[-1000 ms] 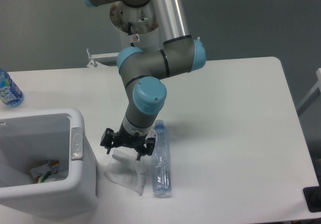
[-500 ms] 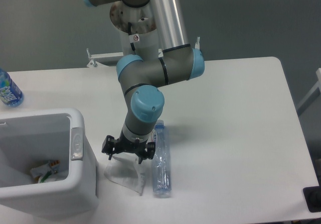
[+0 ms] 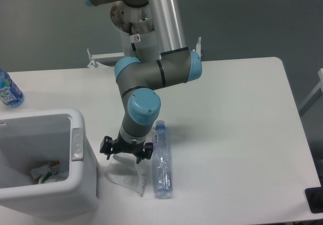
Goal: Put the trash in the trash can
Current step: 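Lower the gripper onto the white tissue and close on it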
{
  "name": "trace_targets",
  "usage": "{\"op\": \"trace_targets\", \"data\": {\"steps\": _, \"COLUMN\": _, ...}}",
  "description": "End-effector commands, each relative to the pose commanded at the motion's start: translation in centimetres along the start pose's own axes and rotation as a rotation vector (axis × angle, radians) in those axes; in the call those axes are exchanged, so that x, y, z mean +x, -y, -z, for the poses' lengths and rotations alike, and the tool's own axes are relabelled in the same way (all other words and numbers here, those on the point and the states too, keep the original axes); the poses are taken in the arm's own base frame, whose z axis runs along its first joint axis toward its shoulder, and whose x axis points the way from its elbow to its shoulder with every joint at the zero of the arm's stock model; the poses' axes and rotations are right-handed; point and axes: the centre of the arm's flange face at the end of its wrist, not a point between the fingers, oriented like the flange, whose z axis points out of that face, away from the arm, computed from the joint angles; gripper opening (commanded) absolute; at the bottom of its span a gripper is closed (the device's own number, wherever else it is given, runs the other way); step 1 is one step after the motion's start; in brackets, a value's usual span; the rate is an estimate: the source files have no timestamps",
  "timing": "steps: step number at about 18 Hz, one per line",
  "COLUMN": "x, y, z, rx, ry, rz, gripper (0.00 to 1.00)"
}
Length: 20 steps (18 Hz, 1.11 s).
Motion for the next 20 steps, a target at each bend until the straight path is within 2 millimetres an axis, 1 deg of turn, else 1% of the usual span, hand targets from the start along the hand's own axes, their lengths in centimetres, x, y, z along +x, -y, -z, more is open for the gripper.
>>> {"op": "trace_targets", "data": {"steps": 4, "x": -0.08, "y": 0.09, "z": -0.07, "rx": -0.001, "ry": 0.003, "rz": 0.0, "gripper": 0.99}}
{"op": "trace_targets", "data": {"steps": 11, "x": -0.3, "y": 0.06, "z": 0.07, "rx": -0.007, "ry": 0.028, "rz": 0.0, "gripper": 0.64}}
{"op": "trace_targets", "data": {"steps": 13, "x": -0.36, "y": -0.01, "z": 0.02, "rx": -0.01, "ry": 0.034, "rz": 0.0, "gripper": 0.57}}
{"op": "trace_targets", "data": {"steps": 15, "x": -0.34, "y": 0.01, "z": 0.13, "rx": -0.008, "ry": 0.035, "rz": -0.001, "gripper": 0.54}}
{"op": "trace_targets", "data": {"steps": 18, "x": -0.26, "y": 0.01, "z": 0.39, "rx": -0.005, "ry": 0.035, "rz": -0.001, "gripper": 0.43}}
{"op": "trace_targets", "data": {"steps": 20, "x": -0.29, "y": 0.02, "z": 0.31, "rx": -0.005, "ry": 0.035, "rz": -0.003, "gripper": 0.39}}
